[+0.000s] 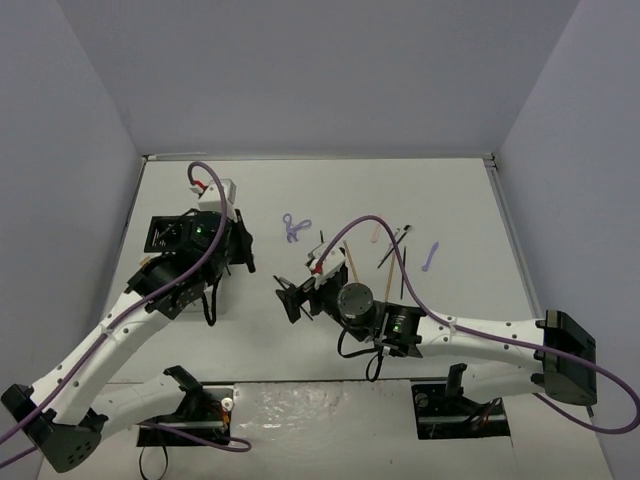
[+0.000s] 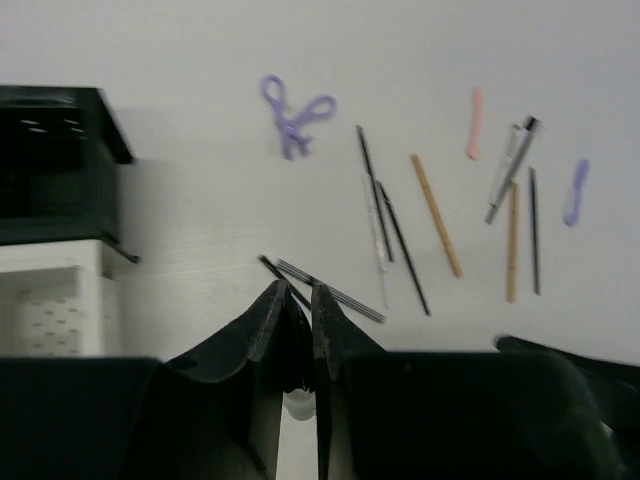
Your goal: Organize the makeup
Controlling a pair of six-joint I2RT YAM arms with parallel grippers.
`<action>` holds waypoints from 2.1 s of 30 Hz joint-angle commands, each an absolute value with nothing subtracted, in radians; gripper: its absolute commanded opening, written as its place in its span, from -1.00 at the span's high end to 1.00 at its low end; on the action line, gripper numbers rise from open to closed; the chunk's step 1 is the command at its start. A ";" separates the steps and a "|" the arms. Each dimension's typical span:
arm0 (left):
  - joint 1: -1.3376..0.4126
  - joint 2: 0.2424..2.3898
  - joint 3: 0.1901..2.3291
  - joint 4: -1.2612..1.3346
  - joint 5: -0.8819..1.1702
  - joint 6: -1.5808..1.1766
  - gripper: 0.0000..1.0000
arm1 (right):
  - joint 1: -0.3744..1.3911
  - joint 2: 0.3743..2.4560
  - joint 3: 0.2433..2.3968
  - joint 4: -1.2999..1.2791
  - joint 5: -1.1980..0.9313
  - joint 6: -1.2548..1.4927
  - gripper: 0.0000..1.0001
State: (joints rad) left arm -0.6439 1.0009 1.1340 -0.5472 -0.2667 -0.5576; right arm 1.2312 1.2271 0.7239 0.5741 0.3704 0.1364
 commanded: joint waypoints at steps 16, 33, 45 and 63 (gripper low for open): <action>0.115 0.905 0.839 -0.149 -0.195 -0.253 0.94 | 1.196 1.021 0.582 0.572 0.368 0.167 -1.00; 0.132 0.867 0.887 -0.279 -0.186 -0.307 -0.68 | 1.162 1.210 0.674 0.352 0.285 0.230 -0.86; 0.052 0.924 1.008 -0.448 0.208 -0.354 -0.94 | 1.096 1.607 0.870 0.240 0.164 0.271 -0.29; -0.021 0.899 0.940 -0.437 0.223 -0.326 -0.94 | 1.040 1.888 1.051 0.208 0.148 0.257 0.18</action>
State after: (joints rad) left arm -0.0196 0.9214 0.9024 -0.4813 0.2096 -0.3373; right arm 1.0647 1.8478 1.0059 0.2098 0.1344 0.2607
